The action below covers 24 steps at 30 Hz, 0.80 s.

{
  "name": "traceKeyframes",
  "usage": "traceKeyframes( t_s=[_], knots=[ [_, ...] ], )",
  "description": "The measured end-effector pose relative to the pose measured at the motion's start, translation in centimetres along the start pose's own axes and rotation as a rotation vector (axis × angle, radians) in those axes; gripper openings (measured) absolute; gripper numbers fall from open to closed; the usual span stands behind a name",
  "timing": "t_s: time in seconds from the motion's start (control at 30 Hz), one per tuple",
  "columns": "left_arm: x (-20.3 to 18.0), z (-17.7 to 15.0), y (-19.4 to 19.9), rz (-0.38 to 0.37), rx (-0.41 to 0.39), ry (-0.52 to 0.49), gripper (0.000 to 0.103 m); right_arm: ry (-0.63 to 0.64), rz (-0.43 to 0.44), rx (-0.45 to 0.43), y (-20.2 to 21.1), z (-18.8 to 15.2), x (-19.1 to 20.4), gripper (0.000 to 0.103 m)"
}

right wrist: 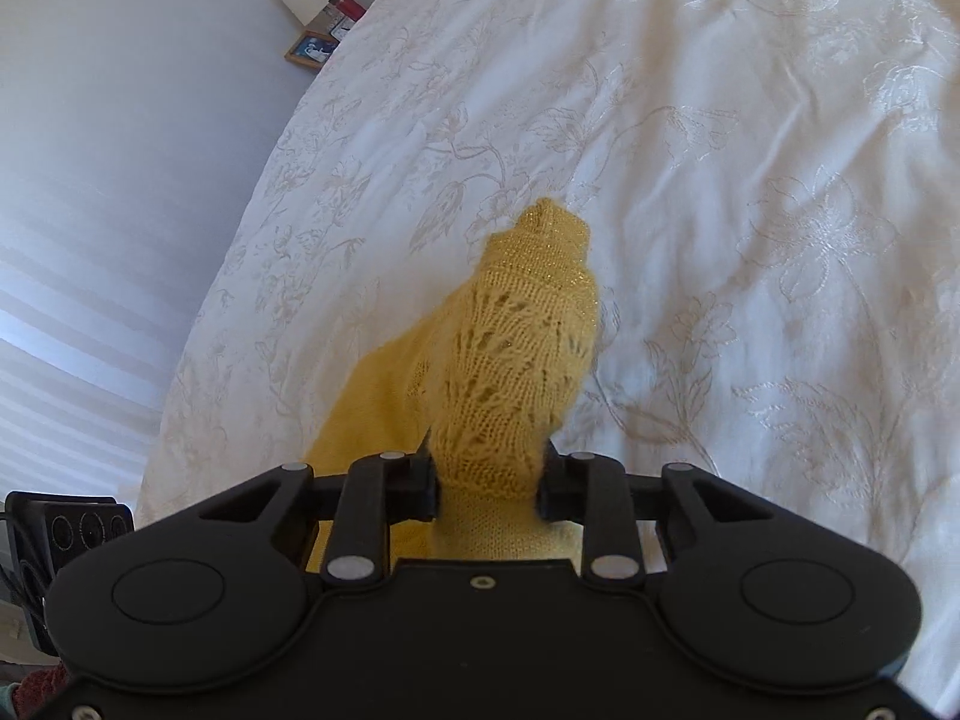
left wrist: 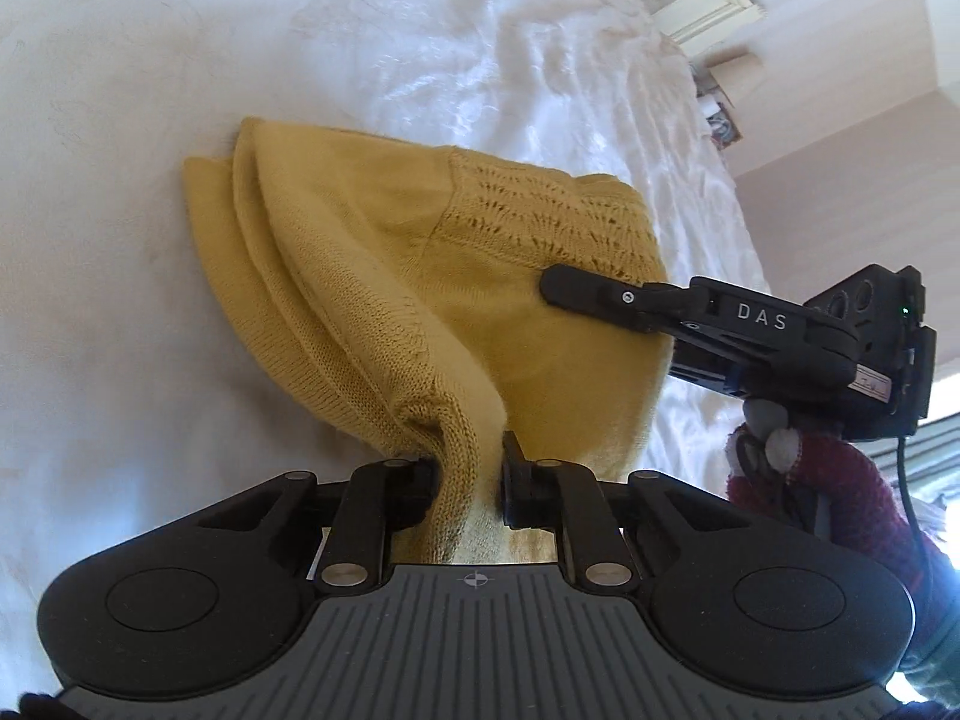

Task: Fold small clothes

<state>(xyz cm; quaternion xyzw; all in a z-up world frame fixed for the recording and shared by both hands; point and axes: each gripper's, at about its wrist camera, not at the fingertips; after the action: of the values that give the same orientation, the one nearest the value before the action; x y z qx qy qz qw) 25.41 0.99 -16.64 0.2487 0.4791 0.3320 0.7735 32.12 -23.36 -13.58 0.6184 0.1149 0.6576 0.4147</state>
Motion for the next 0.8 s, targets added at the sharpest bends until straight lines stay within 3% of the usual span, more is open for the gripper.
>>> traceKeyframes(
  t_s=[0.27, 0.4, 0.5, 0.57, 0.6, 0.7, 0.8],
  knots=[
    [-6.6, -5.7, -1.2, -0.076, 0.074, -0.054, 0.016, -0.026, -0.033, 0.012, 7.3, -5.7, -3.3, 0.038],
    [-8.7, -9.0, -2.2, -0.071, 0.121, -0.043, 0.016, -0.056, -0.067, 0.039, 9.8, -8.5, -6.0, 0.039],
    [-8.8, -11.6, -3.3, 0.008, 0.175, -0.034, 0.017, -0.074, -0.131, 0.041, 10.5, -9.7, -8.2, 0.040],
    [-8.2, -13.5, -4.2, 0.104, 0.231, -0.007, 0.017, -0.055, -0.205, 0.026, 10.2, -10.0, -9.2, 0.042],
    [-7.9, -14.1, -4.4, 0.143, 0.250, 0.003, 0.023, -0.042, -0.245, 0.014, 10.0, -10.0, -9.6, 0.044],
    [-7.4, -15.7, -3.7, 0.176, 0.236, 0.038, 0.024, -0.034, -0.304, -0.030, 9.8, -9.9, -10.4, 0.056],
    [-8.7, -15.5, -2.6, 0.245, 0.202, -0.001, 0.026, 0.014, -0.318, -0.077, 10.7, -10.2, -9.8, 0.057]
  ],
)
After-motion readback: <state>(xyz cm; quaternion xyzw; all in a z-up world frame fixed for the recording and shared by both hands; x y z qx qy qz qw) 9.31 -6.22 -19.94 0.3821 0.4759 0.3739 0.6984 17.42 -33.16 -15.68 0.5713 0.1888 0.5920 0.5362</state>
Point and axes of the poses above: each gripper's, at about its wrist camera, not at the fingertips, and y roughly against the way its jaws point, x to its left, z to its top, and after that the axes turned 13 degrees about -y, right-handed
